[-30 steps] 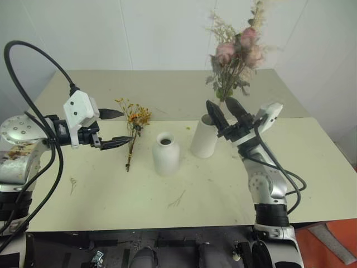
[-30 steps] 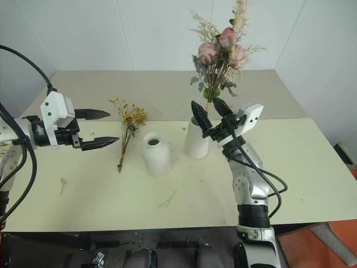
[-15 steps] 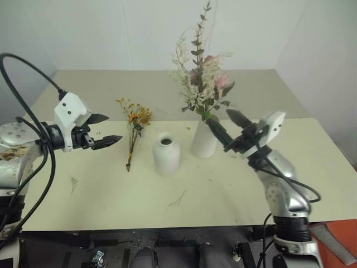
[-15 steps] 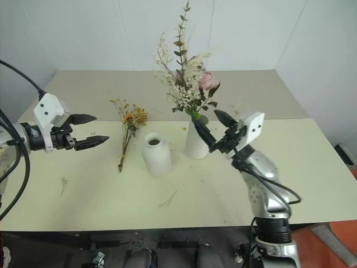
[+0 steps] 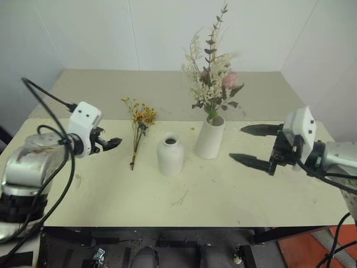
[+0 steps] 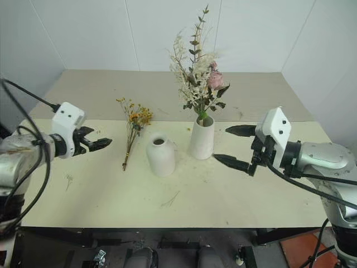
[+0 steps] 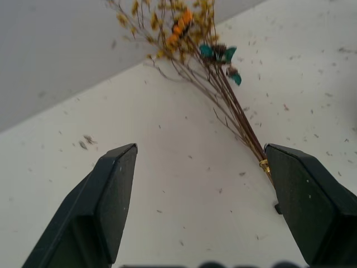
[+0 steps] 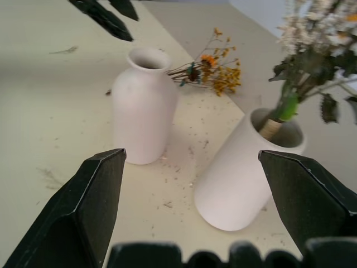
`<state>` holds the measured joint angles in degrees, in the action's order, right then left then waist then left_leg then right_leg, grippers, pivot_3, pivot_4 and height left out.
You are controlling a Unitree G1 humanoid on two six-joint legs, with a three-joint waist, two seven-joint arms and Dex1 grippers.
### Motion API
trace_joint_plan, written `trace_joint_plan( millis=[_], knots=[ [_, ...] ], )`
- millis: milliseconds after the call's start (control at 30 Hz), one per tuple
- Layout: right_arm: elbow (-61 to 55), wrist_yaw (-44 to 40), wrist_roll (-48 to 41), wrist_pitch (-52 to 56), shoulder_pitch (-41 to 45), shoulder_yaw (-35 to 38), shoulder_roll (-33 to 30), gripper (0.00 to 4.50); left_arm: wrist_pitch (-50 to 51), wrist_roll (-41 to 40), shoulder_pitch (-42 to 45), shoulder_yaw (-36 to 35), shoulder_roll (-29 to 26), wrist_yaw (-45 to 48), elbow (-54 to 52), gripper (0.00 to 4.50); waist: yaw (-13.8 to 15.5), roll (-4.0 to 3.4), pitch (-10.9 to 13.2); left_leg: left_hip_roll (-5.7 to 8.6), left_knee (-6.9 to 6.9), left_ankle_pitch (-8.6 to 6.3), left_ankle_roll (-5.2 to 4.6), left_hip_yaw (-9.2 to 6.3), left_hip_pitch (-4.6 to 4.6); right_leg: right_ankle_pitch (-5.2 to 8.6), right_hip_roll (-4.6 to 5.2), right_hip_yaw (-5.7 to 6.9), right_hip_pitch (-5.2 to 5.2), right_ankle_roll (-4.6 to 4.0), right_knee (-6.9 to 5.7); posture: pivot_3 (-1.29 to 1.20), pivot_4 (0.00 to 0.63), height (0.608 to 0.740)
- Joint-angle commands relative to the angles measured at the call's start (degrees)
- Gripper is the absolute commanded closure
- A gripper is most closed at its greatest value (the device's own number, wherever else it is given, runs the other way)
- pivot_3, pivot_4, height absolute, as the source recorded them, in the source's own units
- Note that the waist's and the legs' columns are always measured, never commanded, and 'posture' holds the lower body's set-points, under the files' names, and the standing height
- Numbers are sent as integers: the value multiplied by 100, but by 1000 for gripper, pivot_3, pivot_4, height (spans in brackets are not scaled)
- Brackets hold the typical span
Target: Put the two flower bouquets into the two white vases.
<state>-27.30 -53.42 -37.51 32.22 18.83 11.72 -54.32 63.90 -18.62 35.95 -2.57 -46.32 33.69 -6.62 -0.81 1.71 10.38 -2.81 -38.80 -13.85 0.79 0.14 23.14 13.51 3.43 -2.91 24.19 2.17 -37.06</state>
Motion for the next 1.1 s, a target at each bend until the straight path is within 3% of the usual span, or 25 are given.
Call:
trace_joint_plan(
  millis=[33,267,533,633,967,1100],
  knots=[
    [-228,36,-190,165,85,94,-29,35,27,151,454,251,327,-129,766,549,3,3,0,0,0,0,0,-1,2,0,0,1,2,0,0,0,150,740],
    [-300,318,-70,257,64,63,68,35,-275,332,1269,640,1024,-62,2370,549,4,5,1,2,-2,0,0,-2,13,-1,1,2,9,-1,4,0,150,740],
    [-462,484,-83,328,-97,184,28,35,-615,469,1707,977,1221,484,3323,549,3,5,1,2,-3,0,0,-3,13,-1,1,2,8,-1,3,0,150,740],
    [-513,542,-75,337,-170,215,39,0,-722,550,1803,1003,1337,514,3558,1158,5,5,1,3,-3,0,0,-3,11,0,1,2,6,-1,1,0,150,740],
    [-537,668,71,291,-278,187,49,0,-994,769,2014,912,1644,464,4078,4357,21,6,0,4,-5,0,0,-4,11,0,2,3,4,-1,1,0,150,740],
    [-566,682,123,275,-343,204,44,0,-1159,804,1968,618,1625,209,4103,4467,15,6,0,4,-5,0,0,-4,11,0,2,3,5,-1,0,0,150,740]
  ],
)
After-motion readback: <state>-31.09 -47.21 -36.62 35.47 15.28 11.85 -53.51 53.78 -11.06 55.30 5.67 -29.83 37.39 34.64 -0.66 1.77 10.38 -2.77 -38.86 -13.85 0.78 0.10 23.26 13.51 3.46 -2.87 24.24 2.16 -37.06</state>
